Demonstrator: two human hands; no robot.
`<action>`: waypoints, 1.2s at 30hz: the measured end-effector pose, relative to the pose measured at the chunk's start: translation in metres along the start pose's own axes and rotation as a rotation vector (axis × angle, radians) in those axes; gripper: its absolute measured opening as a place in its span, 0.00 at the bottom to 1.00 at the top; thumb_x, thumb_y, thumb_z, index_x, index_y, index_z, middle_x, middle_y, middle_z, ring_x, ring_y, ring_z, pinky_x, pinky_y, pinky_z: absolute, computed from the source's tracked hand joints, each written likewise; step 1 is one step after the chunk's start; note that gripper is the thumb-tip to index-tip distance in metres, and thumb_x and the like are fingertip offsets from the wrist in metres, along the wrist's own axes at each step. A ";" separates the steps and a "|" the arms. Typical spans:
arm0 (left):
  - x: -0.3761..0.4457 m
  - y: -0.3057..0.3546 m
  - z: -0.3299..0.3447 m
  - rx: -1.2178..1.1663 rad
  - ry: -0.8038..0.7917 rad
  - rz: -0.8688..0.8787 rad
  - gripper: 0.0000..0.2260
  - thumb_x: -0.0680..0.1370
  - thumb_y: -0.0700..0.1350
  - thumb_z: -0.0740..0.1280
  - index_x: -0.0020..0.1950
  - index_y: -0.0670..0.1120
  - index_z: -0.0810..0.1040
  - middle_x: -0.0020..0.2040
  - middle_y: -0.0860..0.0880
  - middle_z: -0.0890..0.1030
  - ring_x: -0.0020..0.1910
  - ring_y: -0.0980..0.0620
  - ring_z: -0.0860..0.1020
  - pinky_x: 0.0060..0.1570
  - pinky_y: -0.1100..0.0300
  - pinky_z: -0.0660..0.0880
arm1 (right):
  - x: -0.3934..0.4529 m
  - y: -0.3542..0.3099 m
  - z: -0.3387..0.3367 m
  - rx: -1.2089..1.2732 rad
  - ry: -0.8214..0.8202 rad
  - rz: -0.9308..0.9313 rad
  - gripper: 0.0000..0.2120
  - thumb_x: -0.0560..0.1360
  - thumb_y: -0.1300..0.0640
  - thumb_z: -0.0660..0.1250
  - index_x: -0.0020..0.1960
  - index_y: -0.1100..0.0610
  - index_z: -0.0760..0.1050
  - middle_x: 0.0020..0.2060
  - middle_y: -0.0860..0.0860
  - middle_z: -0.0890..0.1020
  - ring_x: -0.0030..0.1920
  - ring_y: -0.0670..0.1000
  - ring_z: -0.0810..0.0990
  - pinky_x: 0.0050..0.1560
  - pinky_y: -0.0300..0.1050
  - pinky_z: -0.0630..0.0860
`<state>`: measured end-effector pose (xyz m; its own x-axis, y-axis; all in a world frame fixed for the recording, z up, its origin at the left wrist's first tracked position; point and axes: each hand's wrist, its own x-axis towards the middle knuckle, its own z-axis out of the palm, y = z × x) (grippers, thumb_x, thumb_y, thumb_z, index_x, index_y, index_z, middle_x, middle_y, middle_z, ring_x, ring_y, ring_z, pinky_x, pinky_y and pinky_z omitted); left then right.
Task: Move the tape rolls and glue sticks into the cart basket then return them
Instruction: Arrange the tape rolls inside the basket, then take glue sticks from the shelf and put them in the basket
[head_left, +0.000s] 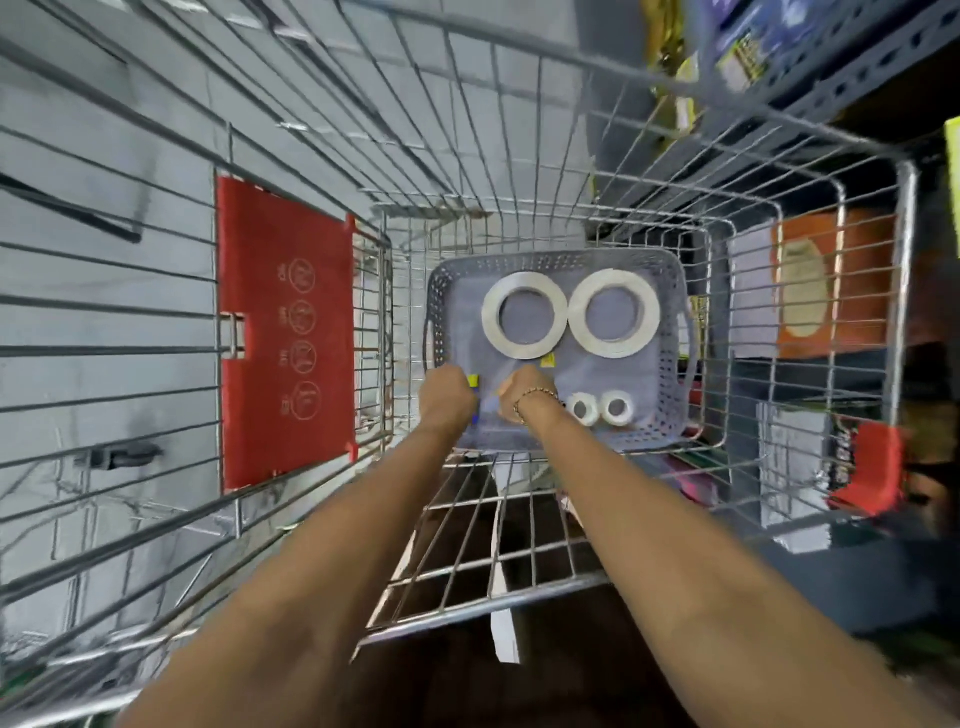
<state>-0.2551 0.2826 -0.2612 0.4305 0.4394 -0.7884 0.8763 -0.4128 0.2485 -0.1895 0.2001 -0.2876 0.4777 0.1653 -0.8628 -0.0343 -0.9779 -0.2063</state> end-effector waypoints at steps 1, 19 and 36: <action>-0.004 0.004 -0.007 -0.011 -0.005 0.019 0.10 0.73 0.36 0.65 0.51 0.32 0.79 0.51 0.32 0.81 0.54 0.35 0.79 0.52 0.47 0.76 | -0.002 0.001 -0.008 -0.039 0.057 -0.030 0.14 0.76 0.62 0.62 0.59 0.66 0.76 0.60 0.63 0.79 0.62 0.60 0.77 0.59 0.50 0.74; -0.226 0.374 -0.011 -0.265 0.053 1.130 0.08 0.74 0.40 0.67 0.51 0.40 0.81 0.47 0.40 0.85 0.45 0.45 0.83 0.48 0.55 0.77 | -0.247 0.256 -0.335 1.585 0.850 -0.165 0.12 0.75 0.73 0.63 0.35 0.61 0.73 0.17 0.48 0.81 0.20 0.42 0.81 0.30 0.32 0.81; -0.227 0.531 0.052 0.764 0.464 1.149 0.13 0.79 0.34 0.56 0.61 0.36 0.75 0.62 0.38 0.78 0.61 0.41 0.77 0.58 0.50 0.75 | -0.192 0.283 -0.407 0.963 0.946 0.334 0.17 0.65 0.46 0.67 0.41 0.60 0.80 0.32 0.56 0.86 0.33 0.55 0.85 0.46 0.48 0.83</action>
<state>0.1013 -0.0776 0.0205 0.9603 -0.2673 -0.0793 -0.2555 -0.9575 0.1337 0.0661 -0.1609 0.0074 0.7202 -0.5823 -0.3771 -0.6630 -0.4176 -0.6213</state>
